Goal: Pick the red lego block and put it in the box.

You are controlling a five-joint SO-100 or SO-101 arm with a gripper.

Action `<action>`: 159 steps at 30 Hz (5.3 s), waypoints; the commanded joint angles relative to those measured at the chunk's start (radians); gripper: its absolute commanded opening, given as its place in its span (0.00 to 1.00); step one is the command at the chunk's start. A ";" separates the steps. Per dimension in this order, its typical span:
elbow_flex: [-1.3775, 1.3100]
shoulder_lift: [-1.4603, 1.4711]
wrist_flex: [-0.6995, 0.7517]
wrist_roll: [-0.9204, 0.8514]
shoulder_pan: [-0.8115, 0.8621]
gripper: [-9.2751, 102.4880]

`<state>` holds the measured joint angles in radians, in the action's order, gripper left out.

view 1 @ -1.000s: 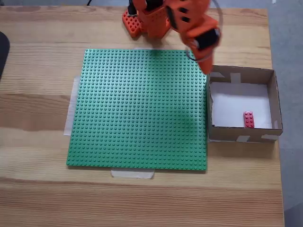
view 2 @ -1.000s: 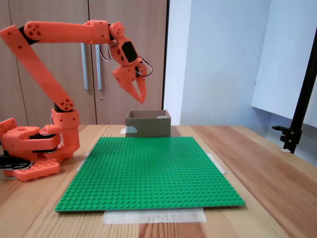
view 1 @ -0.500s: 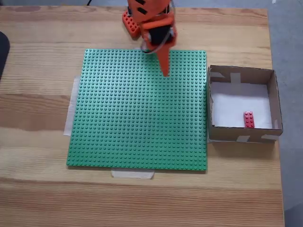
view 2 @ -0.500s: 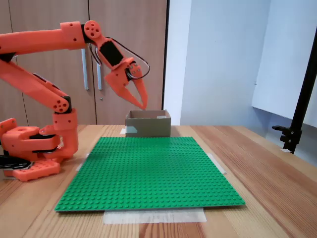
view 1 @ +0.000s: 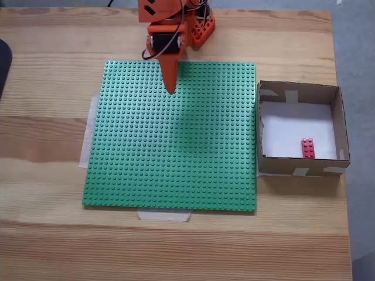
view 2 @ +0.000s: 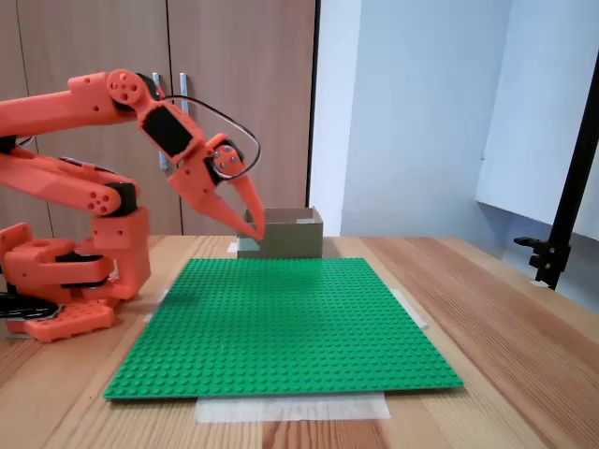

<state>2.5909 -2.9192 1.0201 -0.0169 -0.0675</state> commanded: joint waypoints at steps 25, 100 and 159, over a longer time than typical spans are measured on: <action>0.307 -0.210 -0.075 -0.003 0.055 0.08; 0.551 -0.304 -0.097 0.006 0.046 0.08; 0.551 -0.304 -0.097 -0.020 0.043 0.08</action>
<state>3.1309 -3.2168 0.9342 -0.0353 -0.0184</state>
